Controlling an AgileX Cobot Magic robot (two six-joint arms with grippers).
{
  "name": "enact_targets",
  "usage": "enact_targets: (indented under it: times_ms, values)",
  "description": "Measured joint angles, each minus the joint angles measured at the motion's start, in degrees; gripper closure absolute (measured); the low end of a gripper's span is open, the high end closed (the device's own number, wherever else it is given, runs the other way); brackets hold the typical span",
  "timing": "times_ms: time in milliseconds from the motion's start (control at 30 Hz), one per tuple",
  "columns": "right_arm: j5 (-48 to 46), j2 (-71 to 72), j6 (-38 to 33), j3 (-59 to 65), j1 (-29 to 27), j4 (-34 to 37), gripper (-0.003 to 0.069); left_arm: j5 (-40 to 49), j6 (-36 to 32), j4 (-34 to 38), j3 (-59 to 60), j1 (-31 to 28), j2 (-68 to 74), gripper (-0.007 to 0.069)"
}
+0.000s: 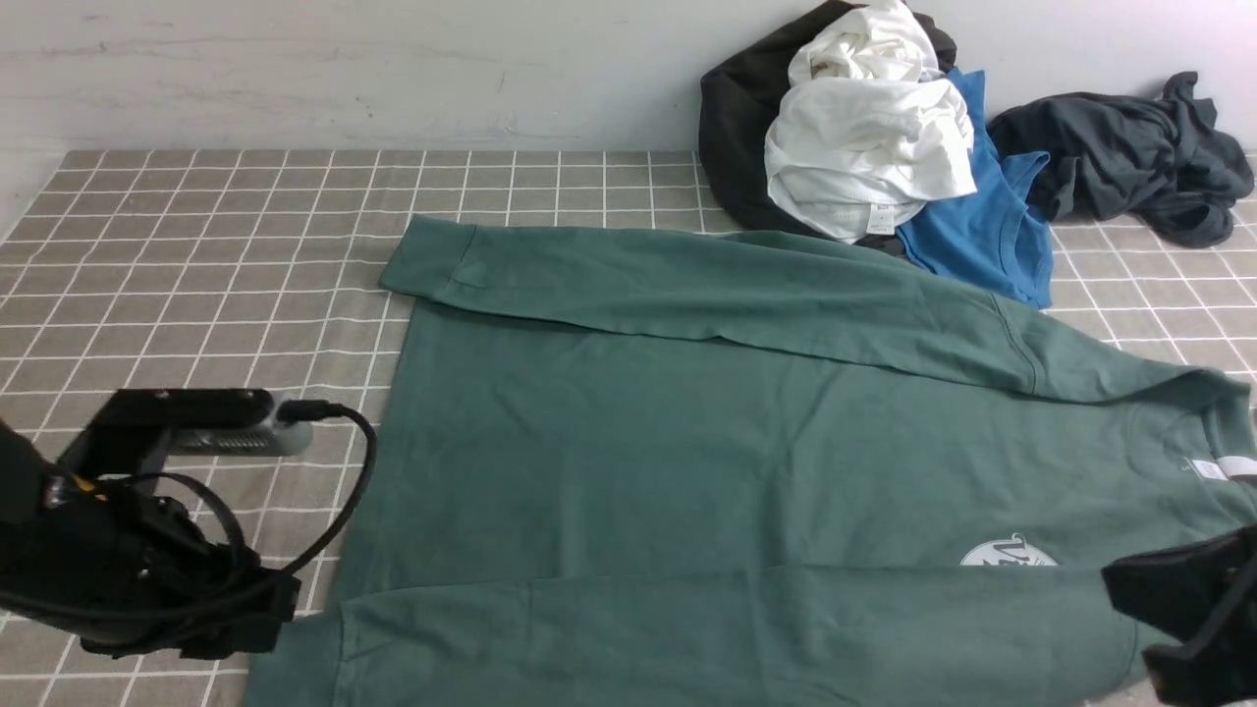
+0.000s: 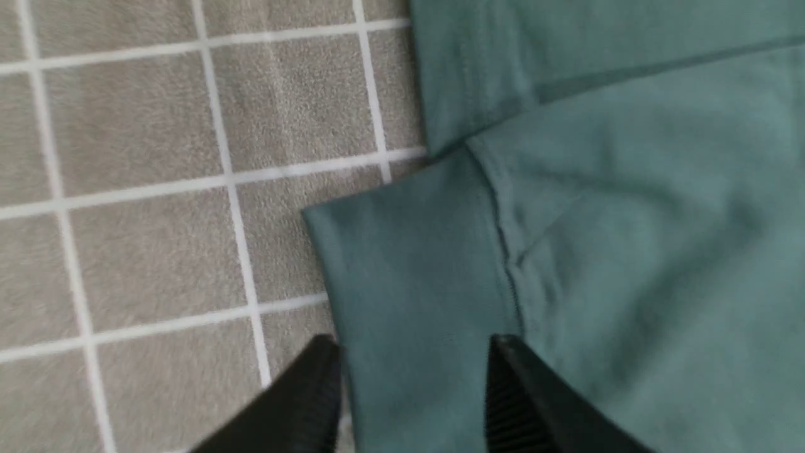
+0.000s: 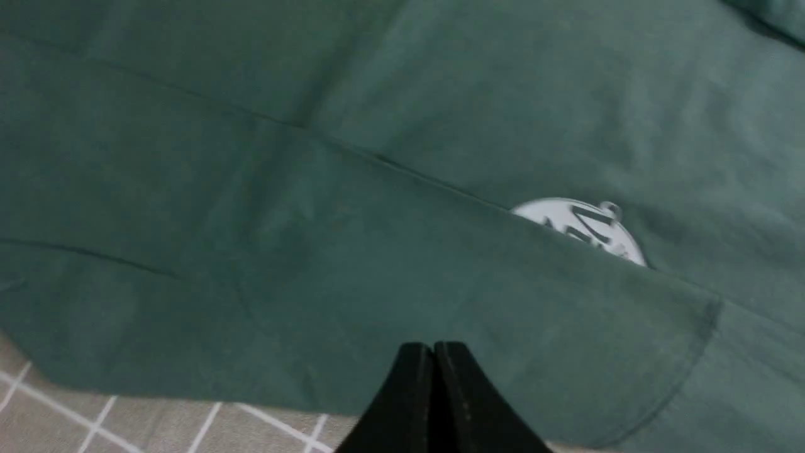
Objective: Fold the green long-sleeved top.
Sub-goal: Use the left arm to clamp the cuff closest to it, then use the left arm to drag and place the cuff at the centered position on the left edge of the fabric
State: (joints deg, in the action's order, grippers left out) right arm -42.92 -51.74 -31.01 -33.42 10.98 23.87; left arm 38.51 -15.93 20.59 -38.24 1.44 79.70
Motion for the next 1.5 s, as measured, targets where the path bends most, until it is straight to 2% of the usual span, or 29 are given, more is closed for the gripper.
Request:
enact_targets:
  times_ms: [67, 233, 300, 333, 433, 467, 500, 600, 800, 967, 1067, 1333, 1400, 1500]
  values:
    - [1.3, -0.9, -1.5, 0.0, 2.2, 0.2, 0.0673, -2.7, -0.2, 0.1, -0.1, 0.0, 4.9, 0.0236]
    - [3.8, -2.0, -1.8, 0.0, 3.1, 0.7, 0.0673, -7.3, -0.2, 0.2, -0.2, 0.0, 11.5, 0.0240]
    - [4.7, -2.0, -1.8, 0.0, 3.1, 0.7, 0.0673, -8.5, -0.2, 0.4, -0.6, 0.0, 12.2, 0.0316]
    - [4.8, -2.0, -1.8, 0.0, 3.1, 0.7, 0.0673, -8.6, -0.2, 0.4, -0.6, 0.0, 12.2, 0.0323]
    - [5.9, -2.0, -1.8, 0.0, 3.1, 0.7, 0.0673, -10.0, -1.0, 2.6, -0.6, 0.0, 12.2, 0.0508]
    - [6.1, -2.0, -1.8, 0.0, 3.1, 0.7, 0.0673, -10.0, -1.1, 2.9, -0.6, 0.0, 12.2, 0.0519]
    - [6.6, -2.0, -1.8, 0.0, 3.1, 0.7, 0.0673, -10.1, -2.6, 5.7, -0.5, 0.0, 12.0, 0.0589]
    - [7.5, -2.0, -1.8, 0.0, 3.1, 0.7, 0.0673, -8.6, -5.8, 9.5, -1.0, 0.0, 9.7, 0.0622]
    - [8.3, -2.0, -1.8, 0.0, 3.1, 0.0, 0.0673, -2.5, -12.8, 14.1, -8.8, 0.0, 3.0, 0.0622]
    - [10.5, -2.0, -1.8, 0.0, 3.1, -1.5, 0.0673, -2.2, -17.8, 14.8, -18.7, 0.0, 2.8, 0.0622]
    - [13.7, -2.0, -1.8, 0.0, 3.1, -1.7, 0.0673, -3.2, -20.4, 14.9, -25.4, 0.0, 7.5, 0.0622]
    - [17.2, -2.0, -1.8, 0.0, 3.1, -1.7, 0.0673, -4.2, -21.0, 14.9, -38.2, 0.0, 25.4, 0.0622]
    - [17.3, -2.0, -1.8, 0.0, 3.1, -1.7, 0.0673, -3.6, -20.3, 14.8, -43.8, 0.0, 32.3, 0.0599]
    - [17.3, -2.0, -1.8, 0.0, 3.1, -1.7, 0.0673, 0.4, -18.9, 14.2, -51.0, 0.0, 38.3, 0.0505]
